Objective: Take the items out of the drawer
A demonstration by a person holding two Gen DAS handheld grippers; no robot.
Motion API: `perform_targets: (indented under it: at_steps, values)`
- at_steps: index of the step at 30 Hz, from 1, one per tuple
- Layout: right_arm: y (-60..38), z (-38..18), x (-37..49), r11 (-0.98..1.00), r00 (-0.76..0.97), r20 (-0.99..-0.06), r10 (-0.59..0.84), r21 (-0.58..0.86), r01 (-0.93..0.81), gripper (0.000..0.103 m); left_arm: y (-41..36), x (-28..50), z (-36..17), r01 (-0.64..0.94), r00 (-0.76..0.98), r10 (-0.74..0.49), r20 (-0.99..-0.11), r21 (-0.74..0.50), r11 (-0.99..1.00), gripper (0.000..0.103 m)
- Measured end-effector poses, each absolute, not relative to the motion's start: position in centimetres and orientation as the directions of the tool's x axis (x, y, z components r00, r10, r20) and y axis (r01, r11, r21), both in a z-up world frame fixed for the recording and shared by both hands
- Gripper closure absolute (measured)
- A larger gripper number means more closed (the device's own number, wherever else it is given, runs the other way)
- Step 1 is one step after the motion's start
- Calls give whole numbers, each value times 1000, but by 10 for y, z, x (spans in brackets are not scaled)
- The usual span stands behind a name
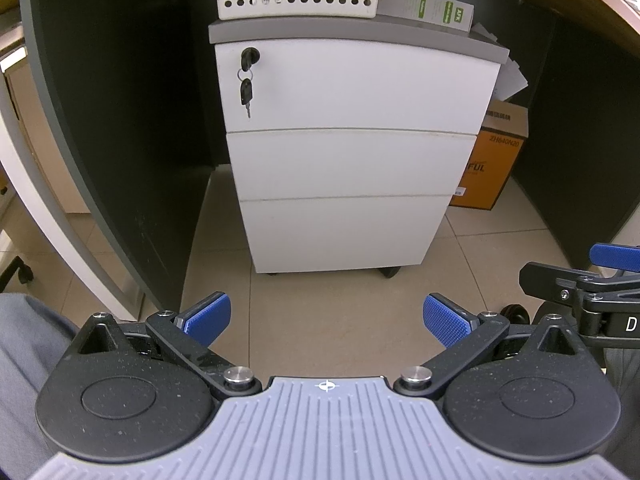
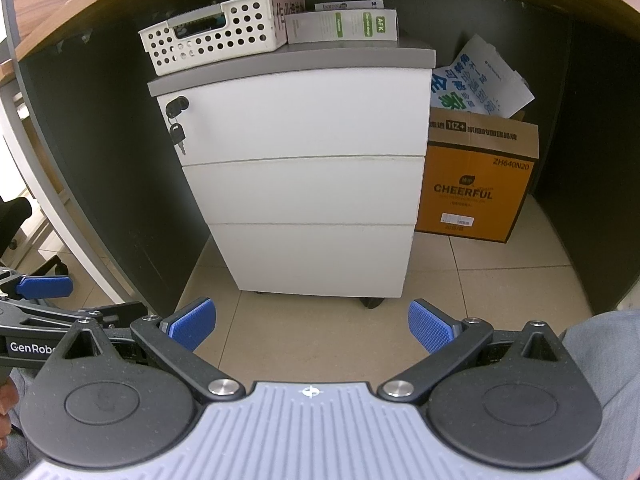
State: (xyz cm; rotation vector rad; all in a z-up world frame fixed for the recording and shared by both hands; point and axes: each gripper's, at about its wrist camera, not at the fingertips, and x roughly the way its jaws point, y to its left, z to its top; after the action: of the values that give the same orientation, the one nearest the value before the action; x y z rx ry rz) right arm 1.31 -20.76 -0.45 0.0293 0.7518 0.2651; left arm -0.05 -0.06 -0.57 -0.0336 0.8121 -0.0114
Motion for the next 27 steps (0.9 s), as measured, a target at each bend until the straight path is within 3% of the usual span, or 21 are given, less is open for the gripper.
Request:
perform_targets:
  at_steps: [27]
  values:
    - [-213, -9, 32, 968, 720, -648, 248, 141, -207, 0, 7, 18, -16, -9, 692, -31, -721, -51, 999, 0]
